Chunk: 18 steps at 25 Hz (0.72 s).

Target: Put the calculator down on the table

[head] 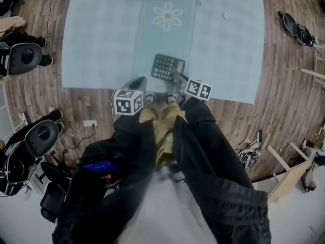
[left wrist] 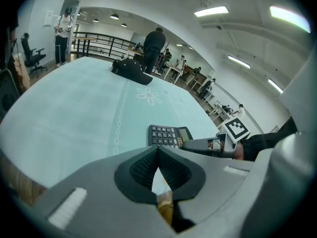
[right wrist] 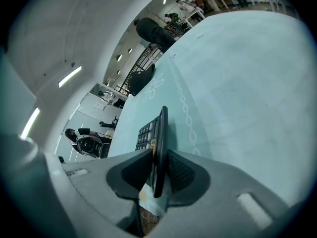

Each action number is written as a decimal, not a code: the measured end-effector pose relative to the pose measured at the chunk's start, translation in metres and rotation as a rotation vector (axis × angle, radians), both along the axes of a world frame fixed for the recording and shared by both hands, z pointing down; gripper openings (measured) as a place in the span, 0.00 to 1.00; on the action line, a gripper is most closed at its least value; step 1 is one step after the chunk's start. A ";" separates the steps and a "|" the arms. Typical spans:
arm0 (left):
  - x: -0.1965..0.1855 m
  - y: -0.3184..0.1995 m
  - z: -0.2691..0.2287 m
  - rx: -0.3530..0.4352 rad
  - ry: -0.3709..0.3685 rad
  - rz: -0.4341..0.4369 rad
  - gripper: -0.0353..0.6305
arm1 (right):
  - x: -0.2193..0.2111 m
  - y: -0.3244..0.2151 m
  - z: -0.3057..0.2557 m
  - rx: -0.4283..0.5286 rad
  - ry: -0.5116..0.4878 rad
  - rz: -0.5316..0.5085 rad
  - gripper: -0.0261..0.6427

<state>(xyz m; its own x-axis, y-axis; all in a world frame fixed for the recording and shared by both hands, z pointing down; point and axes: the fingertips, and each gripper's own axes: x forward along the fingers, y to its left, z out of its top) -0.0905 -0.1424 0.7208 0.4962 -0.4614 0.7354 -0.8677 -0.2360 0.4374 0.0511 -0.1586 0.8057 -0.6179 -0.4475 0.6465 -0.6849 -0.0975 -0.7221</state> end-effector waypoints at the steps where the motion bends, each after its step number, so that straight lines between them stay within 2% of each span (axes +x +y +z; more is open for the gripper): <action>1: -0.001 0.000 0.000 0.001 -0.001 0.000 0.05 | 0.000 0.000 0.000 0.007 0.000 -0.004 0.16; 4: -0.001 -0.002 0.000 0.005 -0.002 -0.001 0.05 | 0.001 -0.002 0.000 0.024 -0.016 -0.004 0.16; 7: 0.000 -0.008 -0.005 0.021 0.003 -0.004 0.05 | 0.011 -0.001 -0.003 0.048 -0.011 0.001 0.22; 11: 0.000 -0.027 -0.023 0.078 0.015 -0.021 0.05 | 0.038 -0.005 -0.021 0.101 0.033 0.027 0.22; 15: 0.002 -0.059 -0.057 0.169 0.031 -0.036 0.05 | 0.063 -0.032 -0.068 0.242 0.116 0.026 0.21; 18: 0.005 -0.081 -0.088 0.242 0.048 -0.043 0.05 | 0.064 -0.055 -0.118 0.375 0.132 0.012 0.08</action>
